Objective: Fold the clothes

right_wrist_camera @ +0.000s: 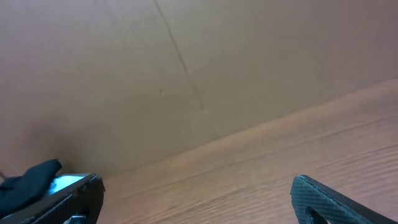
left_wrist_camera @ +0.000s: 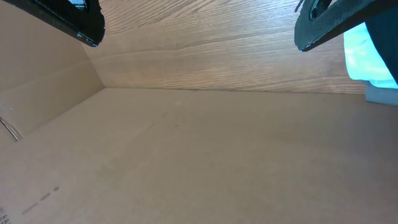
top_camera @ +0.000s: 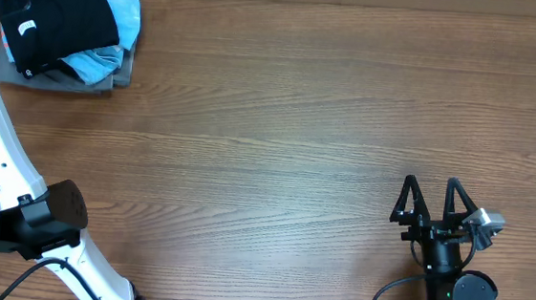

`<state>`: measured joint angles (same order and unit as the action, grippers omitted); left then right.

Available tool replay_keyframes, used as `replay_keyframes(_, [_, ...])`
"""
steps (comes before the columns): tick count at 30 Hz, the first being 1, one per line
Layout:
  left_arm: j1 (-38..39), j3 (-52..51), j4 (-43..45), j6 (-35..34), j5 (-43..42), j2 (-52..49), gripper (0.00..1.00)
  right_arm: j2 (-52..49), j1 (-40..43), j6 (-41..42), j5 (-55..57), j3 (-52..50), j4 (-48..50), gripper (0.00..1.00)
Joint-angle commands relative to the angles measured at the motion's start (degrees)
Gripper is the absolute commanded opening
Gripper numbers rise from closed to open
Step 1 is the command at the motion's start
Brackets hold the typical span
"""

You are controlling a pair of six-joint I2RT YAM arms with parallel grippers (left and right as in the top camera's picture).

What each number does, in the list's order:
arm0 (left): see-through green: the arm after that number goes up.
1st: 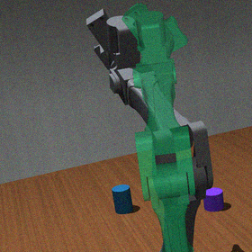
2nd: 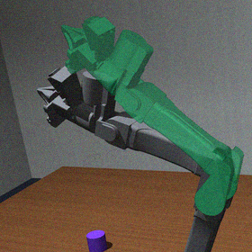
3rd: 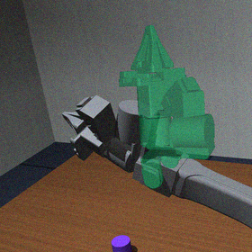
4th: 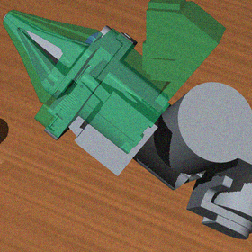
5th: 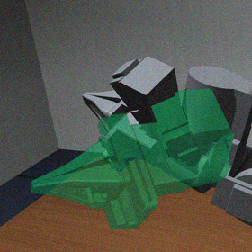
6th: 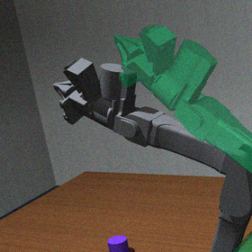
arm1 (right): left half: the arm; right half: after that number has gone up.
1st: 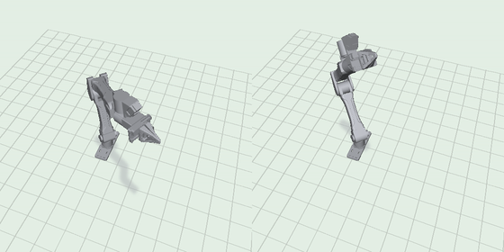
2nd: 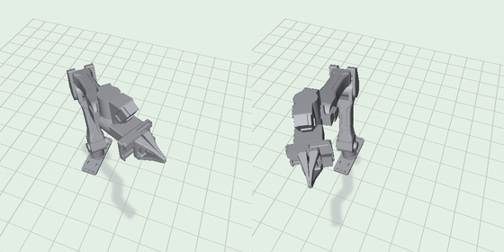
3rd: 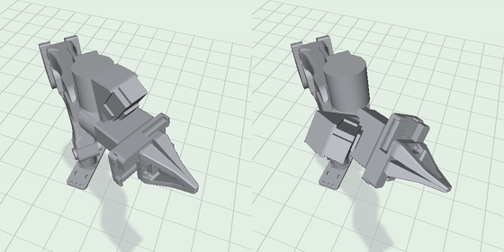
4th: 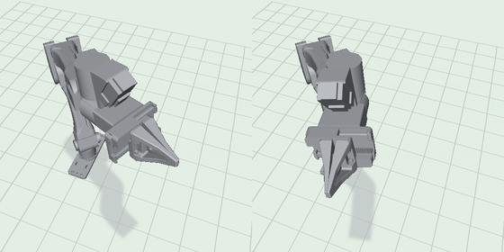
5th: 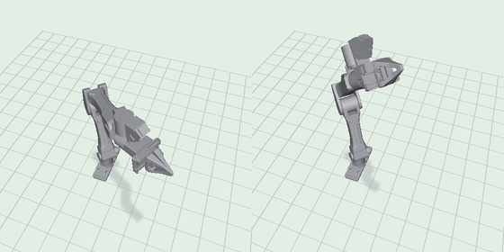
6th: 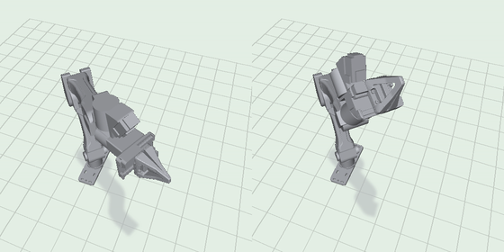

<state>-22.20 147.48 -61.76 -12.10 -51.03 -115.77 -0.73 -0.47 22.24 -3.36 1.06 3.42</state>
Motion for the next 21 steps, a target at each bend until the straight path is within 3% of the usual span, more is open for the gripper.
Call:
replay_keyframes(1, [0.1,0.4,0.0,-0.3,-0.9,-0.1,1.00,0.6,-0.3,0.0,3.3,-0.6,0.9,1.00])
replay_keyframes(6, [0.1,0.4,0.0,-0.3,-0.9,-0.1,1.00,0.6,-0.3,0.0,3.9,-0.6,-0.8,1.00])
replay_keyframes(11, [0.1,0.4,0.1,-0.3,-0.9,-0.1,1.00,0.5,-0.3,0.0,3.9,-0.6,-8.5,1.00])
replay_keyframes(21, [0.1,0.4,0.0,-0.3,-0.9,-0.1,1.00,0.3,-0.3,0.0,3.7,-0.6,-8.2,1.00])
